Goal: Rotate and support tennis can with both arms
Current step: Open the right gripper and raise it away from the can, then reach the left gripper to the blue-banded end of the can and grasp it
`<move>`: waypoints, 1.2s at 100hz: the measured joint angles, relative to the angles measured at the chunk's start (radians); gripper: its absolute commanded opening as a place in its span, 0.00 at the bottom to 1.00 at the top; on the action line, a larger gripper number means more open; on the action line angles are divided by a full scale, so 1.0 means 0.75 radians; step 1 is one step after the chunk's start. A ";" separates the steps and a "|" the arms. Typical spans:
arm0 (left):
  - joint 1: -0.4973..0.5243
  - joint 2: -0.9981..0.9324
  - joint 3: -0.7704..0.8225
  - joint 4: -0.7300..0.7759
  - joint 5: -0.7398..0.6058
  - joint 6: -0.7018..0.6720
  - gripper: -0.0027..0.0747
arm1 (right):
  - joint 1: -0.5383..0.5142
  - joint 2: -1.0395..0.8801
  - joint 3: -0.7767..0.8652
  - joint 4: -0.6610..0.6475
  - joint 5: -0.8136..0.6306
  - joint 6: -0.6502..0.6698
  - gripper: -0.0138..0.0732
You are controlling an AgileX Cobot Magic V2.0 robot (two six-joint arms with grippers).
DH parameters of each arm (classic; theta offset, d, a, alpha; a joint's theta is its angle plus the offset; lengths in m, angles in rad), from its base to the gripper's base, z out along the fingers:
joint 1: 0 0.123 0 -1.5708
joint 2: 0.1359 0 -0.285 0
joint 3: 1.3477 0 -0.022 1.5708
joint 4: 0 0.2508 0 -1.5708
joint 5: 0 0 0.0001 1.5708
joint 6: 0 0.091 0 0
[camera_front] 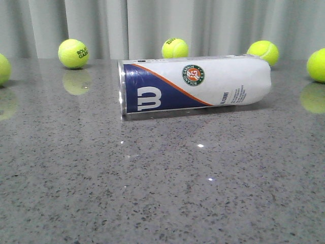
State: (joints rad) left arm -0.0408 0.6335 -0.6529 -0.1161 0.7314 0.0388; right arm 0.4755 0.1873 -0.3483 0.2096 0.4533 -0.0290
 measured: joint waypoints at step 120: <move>-0.494 1.433 -0.369 -2.204 0.249 1.259 0.22 | 0.000 -0.002 0.000 0.000 0.000 0.000 0.09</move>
State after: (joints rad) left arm -0.4115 1.7082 -0.9293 -1.7692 0.9180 0.9828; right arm 0.4755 0.1859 -0.3483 0.2096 0.4533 -0.0290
